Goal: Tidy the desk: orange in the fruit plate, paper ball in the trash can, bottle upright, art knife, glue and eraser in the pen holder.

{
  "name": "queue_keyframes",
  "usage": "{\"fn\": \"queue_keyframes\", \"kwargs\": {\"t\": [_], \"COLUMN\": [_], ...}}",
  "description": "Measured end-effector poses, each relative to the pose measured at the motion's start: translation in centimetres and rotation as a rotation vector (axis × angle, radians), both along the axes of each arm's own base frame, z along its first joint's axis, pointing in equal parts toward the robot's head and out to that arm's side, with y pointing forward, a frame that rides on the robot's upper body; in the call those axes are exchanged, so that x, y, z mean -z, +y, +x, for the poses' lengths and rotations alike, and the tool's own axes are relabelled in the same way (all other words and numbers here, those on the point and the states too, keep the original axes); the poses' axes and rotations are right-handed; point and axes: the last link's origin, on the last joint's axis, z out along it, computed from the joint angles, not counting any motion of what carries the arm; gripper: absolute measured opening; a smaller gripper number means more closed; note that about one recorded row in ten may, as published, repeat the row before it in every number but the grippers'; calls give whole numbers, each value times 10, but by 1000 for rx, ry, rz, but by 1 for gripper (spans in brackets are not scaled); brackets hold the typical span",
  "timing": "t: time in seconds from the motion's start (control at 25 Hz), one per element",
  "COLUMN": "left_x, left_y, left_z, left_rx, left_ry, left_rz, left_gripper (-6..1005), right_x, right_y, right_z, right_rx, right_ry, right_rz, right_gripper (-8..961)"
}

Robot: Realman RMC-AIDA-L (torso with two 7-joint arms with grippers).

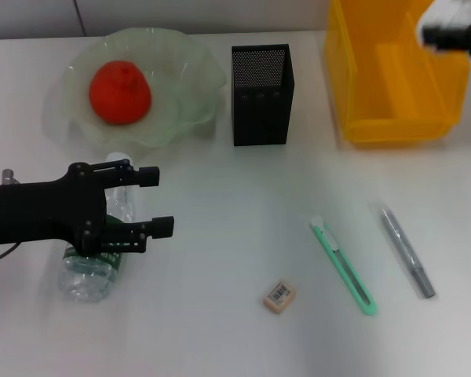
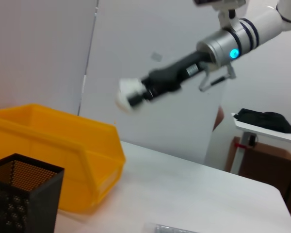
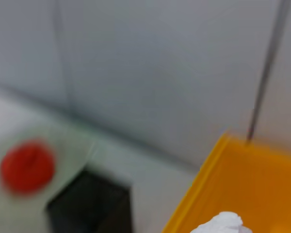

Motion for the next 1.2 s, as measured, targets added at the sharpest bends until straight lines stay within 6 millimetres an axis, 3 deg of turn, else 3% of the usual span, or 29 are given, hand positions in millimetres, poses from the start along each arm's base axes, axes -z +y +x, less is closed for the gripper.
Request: {"fn": "queue_keyframes", "kwargs": {"t": [0.32,0.4,0.52,0.56,0.72,0.8,0.84,0.96,1.04,1.2], "left_x": [-1,-15,-19,-30,-39,-52,-52,-52,-46,-40], "left_y": [0,7,9,16,21,32,32,36,50,54], "left_z": [3,17,22,36,45,74,74,81,95,96], "left_rx": [-3,-75,-94,-163,-220,-379,-379,-428,-594,-645], "left_ry": [-8,-31,-24,31,89,236,236,286,477,538], "left_rz": [-22,-22,-22,-31,-27,-25,-25,-23,8,19], "left_gripper": [762,760,757,756,752,751,750,747,745,741], "right_x": [13,18,20,21,27,29,30,45,58,83], "right_y": [24,26,25,23,4,-14,-24,-56,-77,-109], "right_z": [28,30,35,36,42,50,55,70,78,93], "right_rx": [-60,-79,-111,-122,-213,-283,-322,-452,-541,-632], "right_ry": [148,186,232,249,327,371,392,443,458,436], "right_rz": [115,114,123,121,79,51,39,-9,-55,-154], "right_gripper": [539,548,657,693,765,789,801,801,801,800]}}
